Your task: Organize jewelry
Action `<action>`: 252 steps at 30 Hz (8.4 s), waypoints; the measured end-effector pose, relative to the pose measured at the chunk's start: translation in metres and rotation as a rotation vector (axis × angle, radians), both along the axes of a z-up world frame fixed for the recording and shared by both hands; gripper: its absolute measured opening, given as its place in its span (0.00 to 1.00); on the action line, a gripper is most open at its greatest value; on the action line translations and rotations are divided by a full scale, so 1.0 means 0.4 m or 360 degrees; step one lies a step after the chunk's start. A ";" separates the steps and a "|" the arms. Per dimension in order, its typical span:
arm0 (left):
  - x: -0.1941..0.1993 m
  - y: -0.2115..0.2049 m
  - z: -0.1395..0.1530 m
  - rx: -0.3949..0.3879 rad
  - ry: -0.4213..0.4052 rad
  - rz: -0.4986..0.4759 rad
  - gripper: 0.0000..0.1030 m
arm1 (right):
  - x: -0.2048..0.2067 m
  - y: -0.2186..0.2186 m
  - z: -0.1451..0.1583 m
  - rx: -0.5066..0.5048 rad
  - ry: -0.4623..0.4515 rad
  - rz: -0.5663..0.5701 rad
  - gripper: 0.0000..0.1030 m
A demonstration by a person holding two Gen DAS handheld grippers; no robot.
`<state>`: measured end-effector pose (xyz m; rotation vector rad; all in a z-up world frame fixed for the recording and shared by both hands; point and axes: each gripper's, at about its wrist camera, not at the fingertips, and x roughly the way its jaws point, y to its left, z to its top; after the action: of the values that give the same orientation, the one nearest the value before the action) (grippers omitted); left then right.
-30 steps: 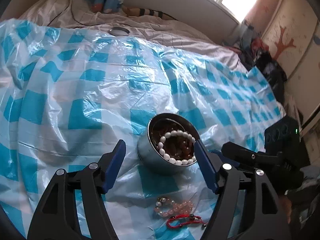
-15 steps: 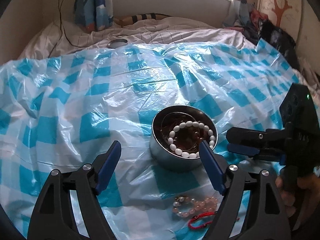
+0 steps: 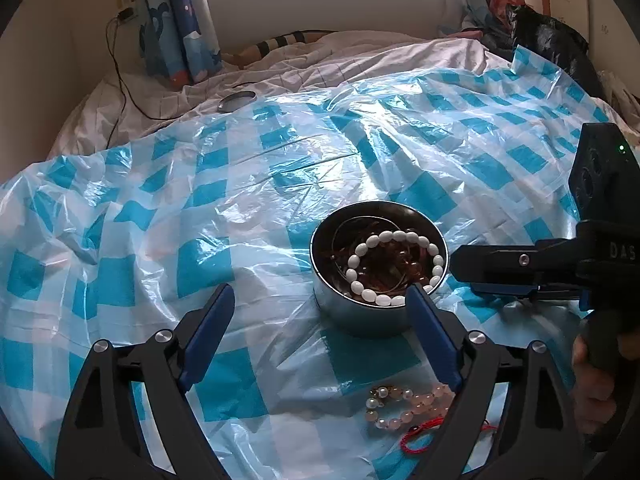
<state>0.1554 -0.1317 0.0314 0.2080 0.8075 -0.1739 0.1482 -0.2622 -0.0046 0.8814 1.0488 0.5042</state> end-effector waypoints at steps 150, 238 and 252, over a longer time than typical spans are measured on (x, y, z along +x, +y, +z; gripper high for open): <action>-0.115 0.072 -0.091 -0.0391 0.0478 -0.0314 0.07 | -0.281 0.128 0.138 -0.0952 -0.0416 0.0968 0.09; -0.048 0.110 0.105 -0.0224 -0.0181 -0.0089 0.07 | -0.117 0.091 0.296 -0.0595 -0.0732 0.0307 0.11; -0.040 0.109 0.114 -0.0244 -0.0223 -0.0071 0.07 | -0.078 0.101 0.305 -0.0628 -0.0730 0.0266 0.11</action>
<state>0.1392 -0.0879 0.0769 0.0925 0.6477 -0.2594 0.1171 -0.2217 0.1175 0.3064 0.7624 0.5805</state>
